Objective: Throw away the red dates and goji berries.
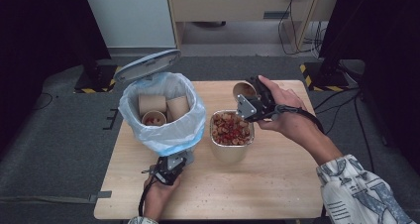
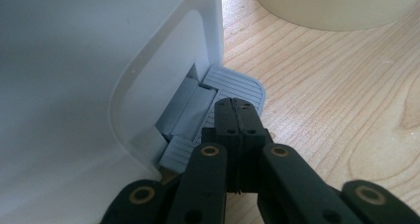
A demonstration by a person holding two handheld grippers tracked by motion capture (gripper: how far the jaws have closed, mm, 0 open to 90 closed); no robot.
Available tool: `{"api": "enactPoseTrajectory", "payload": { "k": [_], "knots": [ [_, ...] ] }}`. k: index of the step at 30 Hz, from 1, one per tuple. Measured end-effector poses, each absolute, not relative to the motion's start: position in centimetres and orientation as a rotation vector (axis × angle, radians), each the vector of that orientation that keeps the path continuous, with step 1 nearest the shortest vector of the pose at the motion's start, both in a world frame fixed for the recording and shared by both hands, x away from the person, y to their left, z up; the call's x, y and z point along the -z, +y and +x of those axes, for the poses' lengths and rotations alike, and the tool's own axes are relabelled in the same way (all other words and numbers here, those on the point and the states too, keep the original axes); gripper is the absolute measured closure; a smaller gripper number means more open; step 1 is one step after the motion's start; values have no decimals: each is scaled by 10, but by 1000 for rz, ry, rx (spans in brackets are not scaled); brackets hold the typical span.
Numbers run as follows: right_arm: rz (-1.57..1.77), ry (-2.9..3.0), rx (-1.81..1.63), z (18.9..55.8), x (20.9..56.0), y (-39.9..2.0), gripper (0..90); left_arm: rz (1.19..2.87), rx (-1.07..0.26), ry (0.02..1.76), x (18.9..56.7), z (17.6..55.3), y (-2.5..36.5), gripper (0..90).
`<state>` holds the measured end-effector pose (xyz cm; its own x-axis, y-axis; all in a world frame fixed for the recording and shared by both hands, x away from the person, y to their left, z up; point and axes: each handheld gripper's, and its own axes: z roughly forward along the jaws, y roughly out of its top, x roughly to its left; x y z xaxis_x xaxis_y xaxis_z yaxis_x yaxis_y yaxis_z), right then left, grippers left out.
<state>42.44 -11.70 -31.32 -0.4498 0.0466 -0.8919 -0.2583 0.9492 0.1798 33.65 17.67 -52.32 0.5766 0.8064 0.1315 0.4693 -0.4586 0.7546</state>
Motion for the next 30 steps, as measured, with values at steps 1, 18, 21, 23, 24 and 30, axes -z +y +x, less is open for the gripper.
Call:
{"api": "enactPoseTrajectory", "payload": {
  "k": [1,18,21,23,24,30],
  "knots": [
    [-159,2010,-350,425,313,-117,297,2125,-636,1012,523,336,177,900],
    [-164,2005,-347,424,309,-118,297,2125,-635,1012,523,336,177,900],
    [-169,2004,-343,424,309,-118,297,2126,-636,1011,523,337,177,900],
    [-166,2000,-344,424,308,-117,297,2125,-635,1011,523,337,177,900],
    [-169,1998,-342,424,308,-117,297,2125,-636,1011,523,336,176,899],
    [-244,1943,-246,421,303,-111,299,2126,-634,1011,523,337,177,900]
  ]
}}
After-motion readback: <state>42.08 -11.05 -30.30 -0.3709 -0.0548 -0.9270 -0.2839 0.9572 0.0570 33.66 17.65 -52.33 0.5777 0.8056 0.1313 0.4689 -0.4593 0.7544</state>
